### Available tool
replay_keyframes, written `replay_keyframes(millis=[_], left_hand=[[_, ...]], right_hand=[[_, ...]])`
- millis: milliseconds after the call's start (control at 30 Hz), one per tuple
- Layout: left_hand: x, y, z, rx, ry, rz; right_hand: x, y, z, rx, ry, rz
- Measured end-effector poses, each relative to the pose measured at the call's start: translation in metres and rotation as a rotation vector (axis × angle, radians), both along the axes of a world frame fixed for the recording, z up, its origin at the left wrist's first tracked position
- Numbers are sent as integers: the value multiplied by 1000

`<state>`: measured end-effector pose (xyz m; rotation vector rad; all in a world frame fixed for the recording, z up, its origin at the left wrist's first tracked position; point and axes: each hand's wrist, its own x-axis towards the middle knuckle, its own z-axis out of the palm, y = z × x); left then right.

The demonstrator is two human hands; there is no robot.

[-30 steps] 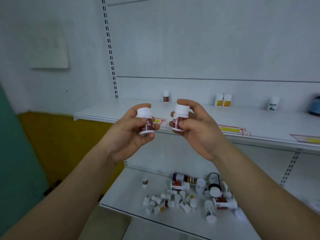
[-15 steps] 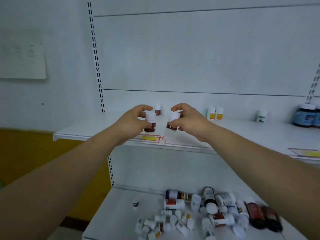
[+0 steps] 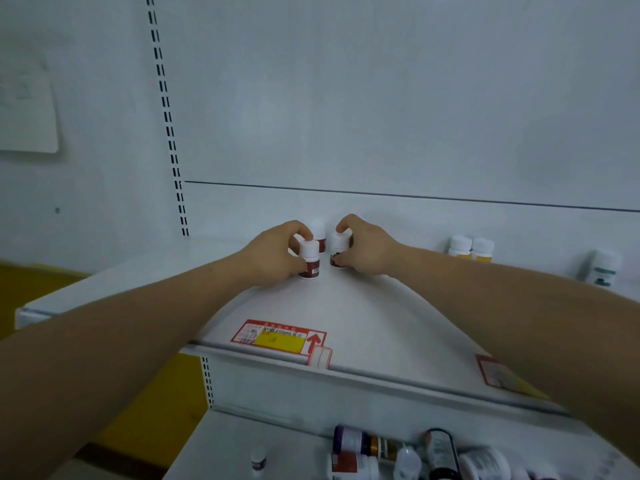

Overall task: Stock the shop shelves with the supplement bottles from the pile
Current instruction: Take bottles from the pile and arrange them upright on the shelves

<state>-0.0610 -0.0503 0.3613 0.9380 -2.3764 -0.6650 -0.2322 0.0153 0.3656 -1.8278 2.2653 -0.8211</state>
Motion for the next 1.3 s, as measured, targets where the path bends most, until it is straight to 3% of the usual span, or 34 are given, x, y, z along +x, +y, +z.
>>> replay_keyframes(millis=[600, 767, 1100, 1300], left_hand=[[-32, -46, -10, -78, 49, -40], [-28, -44, -4, -13, -49, -12], [25, 18, 18, 1, -262, 42], [90, 87, 9, -60, -212, -49]], right_hand=[[-17, -41, -14, -50, 210, -102], [-20, -33, -5, -10, 195, -101], [10, 24, 22, 90, 230, -151], [82, 89, 16, 36, 247, -152]])
